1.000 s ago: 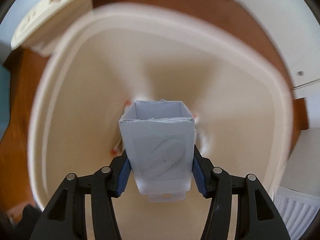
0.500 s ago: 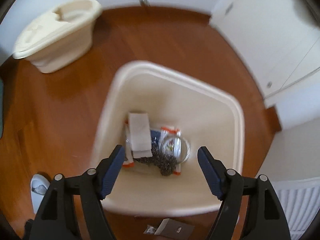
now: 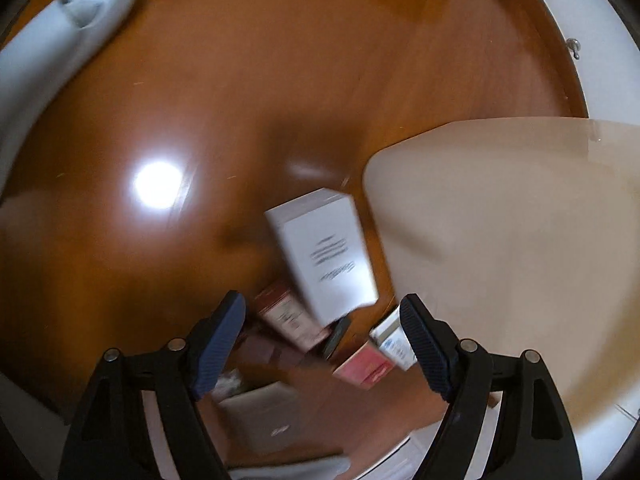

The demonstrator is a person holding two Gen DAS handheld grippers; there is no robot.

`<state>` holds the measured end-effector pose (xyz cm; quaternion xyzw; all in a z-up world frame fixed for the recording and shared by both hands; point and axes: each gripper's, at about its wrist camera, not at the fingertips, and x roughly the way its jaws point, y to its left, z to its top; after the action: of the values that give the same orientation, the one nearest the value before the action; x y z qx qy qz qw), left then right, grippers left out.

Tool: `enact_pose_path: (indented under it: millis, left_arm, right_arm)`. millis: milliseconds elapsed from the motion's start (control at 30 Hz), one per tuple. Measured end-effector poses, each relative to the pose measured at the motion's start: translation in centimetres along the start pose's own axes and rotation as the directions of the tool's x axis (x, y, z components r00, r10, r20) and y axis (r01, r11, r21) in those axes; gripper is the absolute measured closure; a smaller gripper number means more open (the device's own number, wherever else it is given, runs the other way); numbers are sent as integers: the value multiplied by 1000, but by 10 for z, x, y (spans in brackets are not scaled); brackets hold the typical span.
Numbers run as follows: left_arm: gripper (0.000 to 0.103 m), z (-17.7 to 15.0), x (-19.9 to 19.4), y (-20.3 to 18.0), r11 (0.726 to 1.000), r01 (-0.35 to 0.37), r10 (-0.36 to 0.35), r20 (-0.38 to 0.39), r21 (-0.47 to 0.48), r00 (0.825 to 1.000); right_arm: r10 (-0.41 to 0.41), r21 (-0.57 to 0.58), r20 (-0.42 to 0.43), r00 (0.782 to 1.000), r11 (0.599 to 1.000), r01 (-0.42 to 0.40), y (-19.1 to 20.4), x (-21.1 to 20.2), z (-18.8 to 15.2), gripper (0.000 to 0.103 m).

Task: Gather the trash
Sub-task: 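Grasp the white EasyBuy box with the left gripper while the right gripper grasps a brown card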

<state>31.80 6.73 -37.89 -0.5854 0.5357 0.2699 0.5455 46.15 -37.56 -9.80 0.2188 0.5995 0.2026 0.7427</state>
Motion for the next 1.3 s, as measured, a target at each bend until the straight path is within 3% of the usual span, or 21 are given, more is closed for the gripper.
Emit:
enact_pose_path:
  millis: [67,133,533,600,633,733,867,933,1000,1033,1067,1100,1167,1233,1300]
  left_arm:
    - [24,3,6,-10,1000,-2,2,14,12,1000]
    - [24,7,14,-20,998,-60,60,20,17,998]
    - [24,27,60,-17,981,-194,194,28,-2,981]
    - [25,32,68,-14,980,-198,198,-1,-19,980]
    - [36,33,68,-14,981,-194,194,-4,-19,981]
    - [45,37,62,-16,986,-166,166,-4,23,986]
    - [46,32,35,-7,988,-136,135,14,78,991]
    - [46,28,7,-1,986,-123,119,46,113,992]
    - [46,21,-26,9,984,-105,94,81,143,992]
    - [46,17,-41,16,985,-88,76,86,147,993]
    - [46,15,-50,22,987,-74,62,85,145,994]
    - [46,10,-64,34,989,-47,37,73,137,997]
    - [45,2,-80,51,992,-16,9,54,127,998]
    - [45,-7,-88,62,991,-3,-4,50,136,999]
    - [45,-8,-94,63,986,-13,5,50,168,999]
  right_arm:
    - [6,29,-16,1000,1000,-5,-8,2,2,8]
    - [19,54,-27,999,998,-17,-13,2,3,8]
    - [43,92,-45,998,995,-39,-24,0,-6,8]
    - [35,96,-52,998,995,-29,-25,3,-5,8]
    - [30,96,-53,998,995,-25,-25,4,-5,8]
    - [4,74,-59,998,997,1,-24,10,-5,8]
    - [-60,24,-86,994,998,63,-25,24,-11,8]
    - [-124,-76,-150,981,991,114,-22,45,-17,8]
    - [-222,-255,-210,952,953,166,-15,74,-30,4]
    - [-308,-409,-240,921,892,192,-11,97,-46,2]
    - [-393,-559,-269,879,807,189,-10,121,-67,2]
    - [-427,-636,-291,856,755,161,-12,134,-83,2]
    - [-508,-809,-350,787,587,19,-21,176,-124,2]
    - [-619,-912,-338,709,401,-84,-37,217,-160,2]
    - [-631,-931,-343,696,327,-162,-46,238,-174,2]
